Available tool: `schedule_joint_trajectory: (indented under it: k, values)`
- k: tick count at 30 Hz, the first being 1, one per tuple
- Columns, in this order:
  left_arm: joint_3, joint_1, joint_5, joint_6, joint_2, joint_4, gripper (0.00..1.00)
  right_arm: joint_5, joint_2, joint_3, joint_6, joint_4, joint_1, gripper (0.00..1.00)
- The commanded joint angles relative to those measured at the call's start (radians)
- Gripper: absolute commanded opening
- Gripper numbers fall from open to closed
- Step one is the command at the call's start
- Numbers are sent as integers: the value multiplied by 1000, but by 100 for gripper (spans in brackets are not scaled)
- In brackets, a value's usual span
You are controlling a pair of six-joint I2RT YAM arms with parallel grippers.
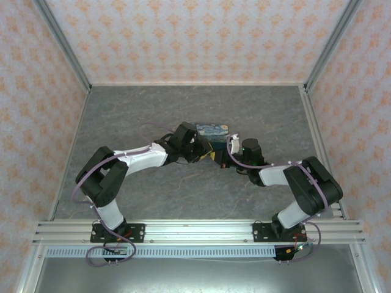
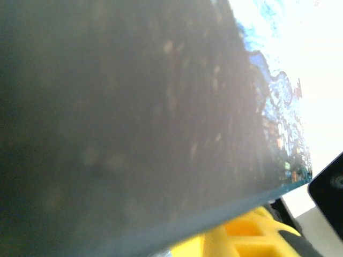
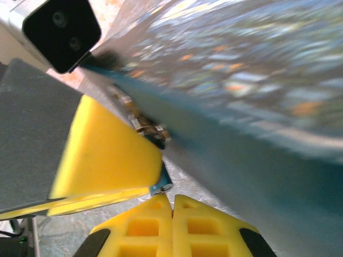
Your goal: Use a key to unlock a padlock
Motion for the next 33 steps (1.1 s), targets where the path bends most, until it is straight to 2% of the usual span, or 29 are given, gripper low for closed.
schedule_joint_trajectory:
  k: [1, 4, 8, 16, 24, 29, 33]
  values:
    - [-15, -26, 14, 32, -38, 50, 39, 1, -11, -8, 77, 128, 41, 0]
    - [-43, -24, -7, 33, -60, 39, 50, 36, -2, -19, 107, 125, 50, 0]
    - [-103, -12, -34, 10, -92, 55, 58, 67, 15, -34, 140, 134, 64, 0]
    - [-240, 13, -113, -44, -188, 122, 64, 117, 30, -54, 231, 170, 82, 0]
    - [-437, 6, -220, -193, -251, 453, 55, 148, 11, -68, 369, 190, 99, 0]
    - [-454, -15, -254, -242, -251, 496, 49, 147, -7, -61, 438, 167, 113, 0]
    - [-451, -34, -271, -274, -243, 490, 46, 171, -15, -33, 387, 46, 145, 0]
